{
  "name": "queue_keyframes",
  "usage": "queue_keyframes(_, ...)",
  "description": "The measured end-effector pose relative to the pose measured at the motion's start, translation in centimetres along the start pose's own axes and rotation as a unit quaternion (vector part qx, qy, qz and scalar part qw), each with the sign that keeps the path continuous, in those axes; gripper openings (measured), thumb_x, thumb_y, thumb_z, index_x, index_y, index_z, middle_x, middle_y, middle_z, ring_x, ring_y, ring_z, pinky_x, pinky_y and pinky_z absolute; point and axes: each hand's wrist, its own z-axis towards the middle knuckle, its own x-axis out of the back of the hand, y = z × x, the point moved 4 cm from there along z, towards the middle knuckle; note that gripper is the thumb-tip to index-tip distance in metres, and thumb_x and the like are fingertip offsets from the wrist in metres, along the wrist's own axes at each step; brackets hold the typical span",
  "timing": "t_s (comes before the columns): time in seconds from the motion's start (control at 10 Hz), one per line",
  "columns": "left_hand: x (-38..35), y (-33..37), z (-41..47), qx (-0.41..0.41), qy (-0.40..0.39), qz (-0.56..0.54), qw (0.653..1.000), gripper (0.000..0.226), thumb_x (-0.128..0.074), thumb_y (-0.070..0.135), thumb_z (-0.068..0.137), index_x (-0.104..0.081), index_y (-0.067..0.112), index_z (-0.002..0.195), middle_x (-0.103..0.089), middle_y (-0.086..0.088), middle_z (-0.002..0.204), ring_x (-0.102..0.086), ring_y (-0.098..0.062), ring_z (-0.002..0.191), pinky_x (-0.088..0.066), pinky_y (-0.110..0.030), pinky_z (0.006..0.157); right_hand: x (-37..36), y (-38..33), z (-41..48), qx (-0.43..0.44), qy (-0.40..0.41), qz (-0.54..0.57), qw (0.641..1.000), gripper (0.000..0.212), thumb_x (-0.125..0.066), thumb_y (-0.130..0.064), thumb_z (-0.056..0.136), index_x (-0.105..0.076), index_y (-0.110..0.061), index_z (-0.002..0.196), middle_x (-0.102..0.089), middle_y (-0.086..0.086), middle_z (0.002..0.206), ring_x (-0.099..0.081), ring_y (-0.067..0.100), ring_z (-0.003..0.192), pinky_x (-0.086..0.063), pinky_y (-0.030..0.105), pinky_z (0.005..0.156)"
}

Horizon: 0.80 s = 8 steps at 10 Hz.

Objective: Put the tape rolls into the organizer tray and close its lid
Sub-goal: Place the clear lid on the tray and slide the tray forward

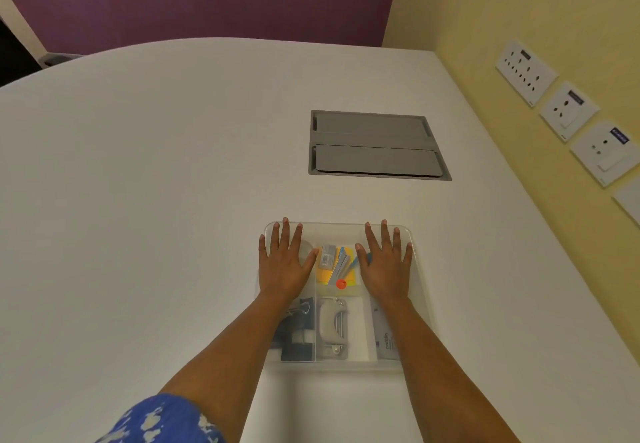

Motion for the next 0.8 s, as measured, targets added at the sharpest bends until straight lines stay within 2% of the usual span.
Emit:
queue_keyframes(0.2,-0.24,0.1,0.13,-0.005,0.004,0.012,1.0,0.113,0.044,0.072,0.05,0.009,0.03,0.149,0.014,0.0,0.16,0.012,-0.023,0.147,0.013,-0.046,0.117,-0.26,0.0,-0.07,0.0,0.014,-0.004,1.0,0.104,0.041,-0.07,0.061,0.0,-0.037,0.151,0.001,-0.001,0.163,0.0,0.027,0.151,0.003,0.048,0.121)
queue_keyframes(0.3,-0.24,0.05,0.17,-0.004,0.004,0.014,1.0,0.111,0.043,0.071,0.051,0.009,0.031,0.149,0.014,0.0,0.16,0.012,-0.023,0.147,0.014,-0.045,0.117,-0.19,-0.04,0.04,-0.001,0.014,0.007,1.0,0.095,0.032,-0.071,0.07,-0.005,-0.038,0.151,-0.004,-0.001,0.163,-0.004,0.026,0.151,0.001,0.047,0.121)
queue_keyframes(0.4,-0.3,0.09,0.17,-0.003,0.002,0.014,1.0,0.11,0.043,0.071,0.052,0.009,0.031,0.148,0.014,0.001,0.159,0.013,-0.023,0.147,0.015,-0.044,0.116,-0.14,0.06,0.08,-0.008,0.012,0.029,0.999,0.07,-0.004,-0.066,0.087,-0.013,-0.037,0.15,-0.011,-0.001,0.162,-0.009,0.026,0.151,-0.002,0.048,0.121)
queue_keyframes(0.6,-0.3,0.25,-0.1,-0.008,-0.007,0.026,1.0,0.107,0.045,0.069,0.051,0.016,0.031,0.146,0.02,-0.001,0.158,0.017,-0.024,0.146,0.017,-0.045,0.115,-0.16,-0.1,-0.31,-0.002,0.007,-0.012,1.0,0.097,0.038,-0.068,0.066,0.002,-0.037,0.151,0.001,-0.001,0.163,0.0,0.027,0.151,0.003,0.046,0.12)
queue_keyframes(0.8,0.2,0.37,-0.27,-0.013,-0.026,0.037,0.999,0.117,0.052,0.065,0.042,0.018,0.026,0.147,0.022,-0.003,0.158,0.019,-0.024,0.146,0.019,-0.043,0.114,0.24,-0.11,-0.16,0.005,-0.023,-0.004,1.0,0.115,0.051,-0.067,0.049,0.006,-0.034,0.151,0.007,0.001,0.163,0.004,0.028,0.151,0.003,0.048,0.121)
